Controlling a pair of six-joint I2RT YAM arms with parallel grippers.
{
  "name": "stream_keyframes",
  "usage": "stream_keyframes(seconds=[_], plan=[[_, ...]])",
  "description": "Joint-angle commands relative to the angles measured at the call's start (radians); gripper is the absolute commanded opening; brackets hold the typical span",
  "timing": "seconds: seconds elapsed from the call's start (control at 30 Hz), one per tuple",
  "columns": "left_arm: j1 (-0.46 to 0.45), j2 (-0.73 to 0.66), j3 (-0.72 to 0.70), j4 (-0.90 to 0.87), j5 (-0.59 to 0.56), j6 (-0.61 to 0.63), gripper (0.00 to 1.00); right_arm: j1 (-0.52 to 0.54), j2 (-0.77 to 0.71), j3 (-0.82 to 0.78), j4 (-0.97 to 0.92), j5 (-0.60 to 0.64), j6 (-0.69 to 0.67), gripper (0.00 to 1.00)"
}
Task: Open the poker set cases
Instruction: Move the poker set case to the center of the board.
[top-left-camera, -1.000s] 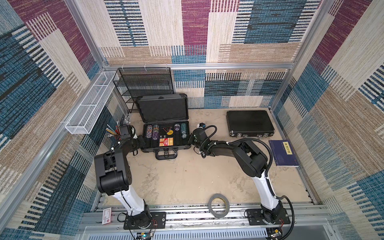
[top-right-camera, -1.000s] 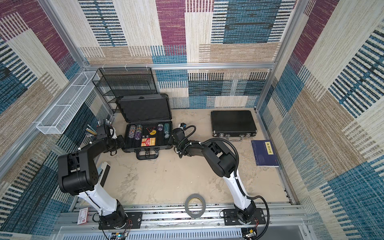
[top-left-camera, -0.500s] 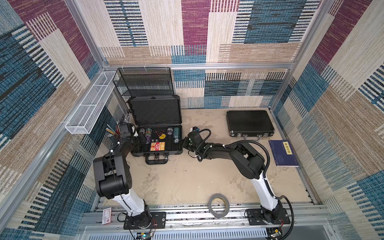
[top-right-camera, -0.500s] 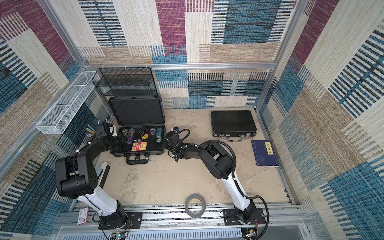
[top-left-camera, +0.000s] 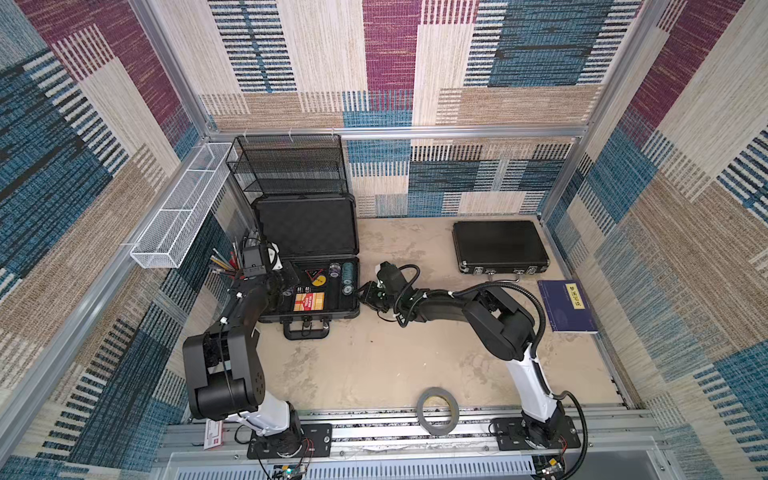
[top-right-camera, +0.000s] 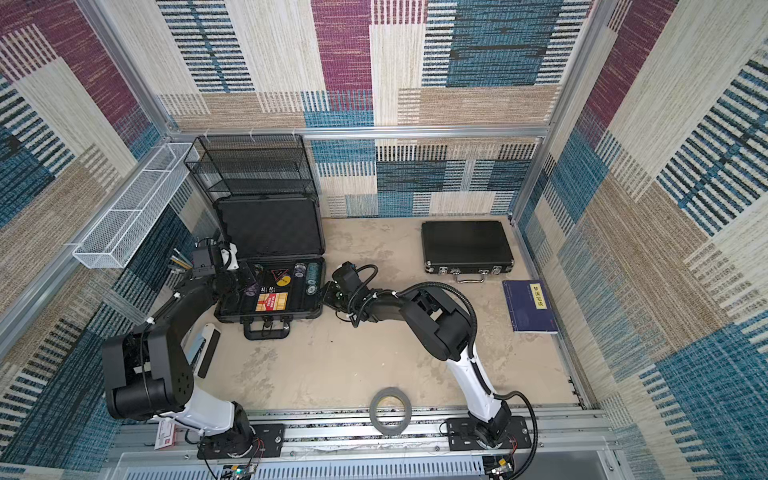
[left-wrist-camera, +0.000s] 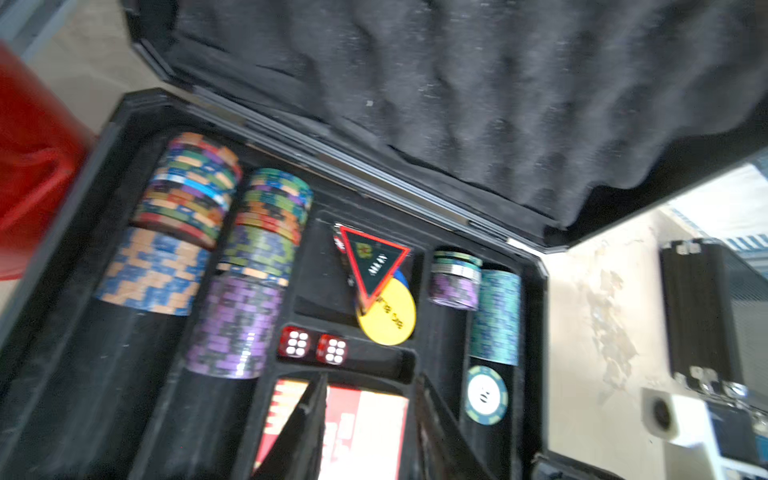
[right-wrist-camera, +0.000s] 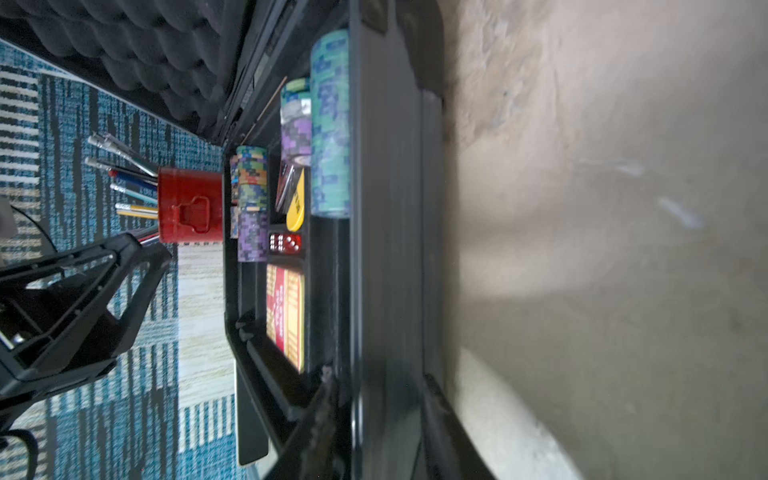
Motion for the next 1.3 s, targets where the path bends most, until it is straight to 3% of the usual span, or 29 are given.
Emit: stream_keyframes(seconds=[0.0,0.27,0.57,0.8,0.9,1.1,1.27], plan=[[-0.026,-0.026,0.0,-0.005,0.006,-0.009,0.38,-0.024,-0.036,-0.016,0.005,0.001,0.007,0.45],[-0.148,-0.079,0.04,-0.035,-0.036,0.01,0.38,-0.15,-0.178,-0.065,-0.067,0.072,-0.176,0.54],[-0.383,-0.091,0.146,-0.07,-0.097,0.05,0.39,-0.403,-0.394,-0.083,-0.377,0.183,-0.618,0.73],[-0.551,0.011,0.255,-0.065,-0.068,0.086,0.4,-0.56,-0.46,-0.092,-0.626,0.155,-0.977,0.81],[-0.579,0.018,0.268,-0.071,-0.051,0.104,0.4,-0.561,-0.438,-0.089,-0.732,0.198,-1.097,0.8],[-0.599,-0.065,0.213,-0.128,-0.068,0.141,0.4,-0.574,-0.441,-0.212,-0.725,0.397,-1.323,0.8],[-0.599,-0.174,0.12,-0.156,-0.119,0.175,0.4,-0.659,-0.448,-0.225,-0.682,0.371,-1.383,0.8]])
